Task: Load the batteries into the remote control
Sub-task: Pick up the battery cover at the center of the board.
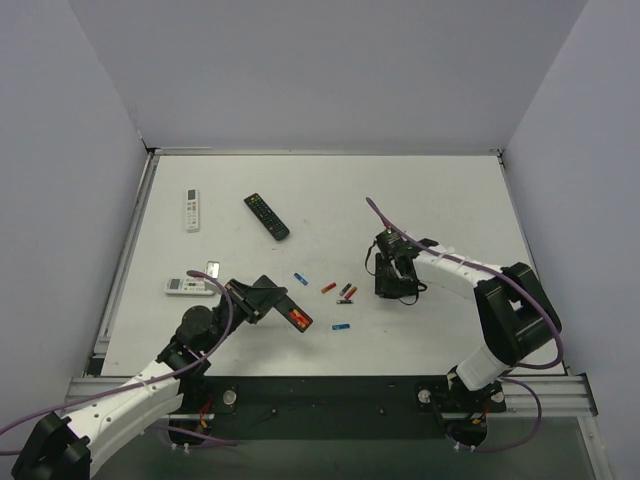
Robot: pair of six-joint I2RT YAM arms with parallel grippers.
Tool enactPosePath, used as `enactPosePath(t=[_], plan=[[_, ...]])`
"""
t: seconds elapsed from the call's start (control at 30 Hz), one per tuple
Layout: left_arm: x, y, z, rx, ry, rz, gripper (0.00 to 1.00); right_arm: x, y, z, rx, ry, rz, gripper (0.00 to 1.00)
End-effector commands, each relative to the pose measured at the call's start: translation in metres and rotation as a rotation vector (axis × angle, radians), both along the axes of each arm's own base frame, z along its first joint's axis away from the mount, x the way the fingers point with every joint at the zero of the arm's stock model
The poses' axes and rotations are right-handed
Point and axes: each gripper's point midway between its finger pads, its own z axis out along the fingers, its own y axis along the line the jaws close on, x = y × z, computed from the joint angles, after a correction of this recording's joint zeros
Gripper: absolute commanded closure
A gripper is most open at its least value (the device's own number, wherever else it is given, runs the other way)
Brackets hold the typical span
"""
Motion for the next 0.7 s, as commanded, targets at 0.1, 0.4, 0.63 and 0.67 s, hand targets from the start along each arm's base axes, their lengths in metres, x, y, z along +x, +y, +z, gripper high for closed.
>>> enactPosePath(t=[0.1, 0.4, 0.63, 0.67], plan=[[0.001, 0.001, 0.009, -0.029, -0.038, 0.003, 1.0, -0.029, -0.03, -0.028, -0.061, 0.114, -0.108, 0.53], [0.002, -0.001, 0.008, -0.019, -0.035, -0.003, 1.0, -0.03, -0.034, -0.03, -0.073, 0.112, -0.111, 0.69], [0.007, -0.001, 0.012, -0.012, -0.044, 0.011, 1.0, -0.021, -0.023, -0.003, -0.028, 0.023, -0.001, 0.89], [0.008, -0.002, 0.011, -0.01, -0.041, 0.012, 1.0, -0.019, -0.02, 0.003, -0.023, 0.009, 0.02, 0.9]])
